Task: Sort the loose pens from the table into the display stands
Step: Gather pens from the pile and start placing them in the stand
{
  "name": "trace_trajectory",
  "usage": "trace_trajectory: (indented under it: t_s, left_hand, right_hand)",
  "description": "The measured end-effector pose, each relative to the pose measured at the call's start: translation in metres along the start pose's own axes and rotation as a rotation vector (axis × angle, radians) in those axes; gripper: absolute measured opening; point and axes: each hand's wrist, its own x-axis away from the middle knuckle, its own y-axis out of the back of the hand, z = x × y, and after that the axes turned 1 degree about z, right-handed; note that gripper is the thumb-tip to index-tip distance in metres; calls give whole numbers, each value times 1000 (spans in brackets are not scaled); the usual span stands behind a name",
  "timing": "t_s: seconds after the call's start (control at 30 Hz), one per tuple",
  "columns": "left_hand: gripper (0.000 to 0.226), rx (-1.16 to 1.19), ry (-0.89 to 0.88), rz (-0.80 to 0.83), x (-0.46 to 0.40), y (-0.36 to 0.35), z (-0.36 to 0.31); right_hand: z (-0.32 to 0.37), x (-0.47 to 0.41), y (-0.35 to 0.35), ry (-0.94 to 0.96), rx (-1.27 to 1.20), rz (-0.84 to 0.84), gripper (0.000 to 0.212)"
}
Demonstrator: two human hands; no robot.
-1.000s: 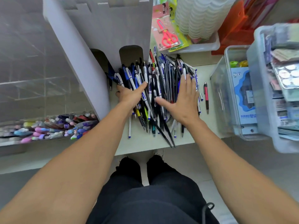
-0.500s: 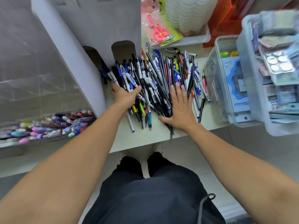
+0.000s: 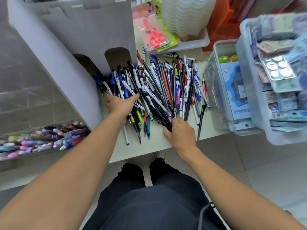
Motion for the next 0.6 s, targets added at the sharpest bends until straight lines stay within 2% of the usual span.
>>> trace_trajectory:
  t_s: [0.1, 0.23, 0.33, 0.43, 0.6]
  left_hand:
    - [129, 10, 36, 40, -4, -1, -3]
    - [132, 26, 60, 52, -4, -3, -4]
    - [128, 21, 45, 48, 0, -2, -6]
    - [126, 15, 44, 48, 2, -1, -7]
    - [125, 21, 41, 46, 7, -2, -8]
  right_hand:
    - [-2, 4, -2, 75, 110, -27, 30]
    - [-13, 4, -2, 202, 258, -49, 41]
    - [-21, 3, 7, 258, 208, -3, 42]
    - [-29, 5, 14, 231, 156, 53, 36]
    - [-35, 1, 14, 200, 130, 41, 40]
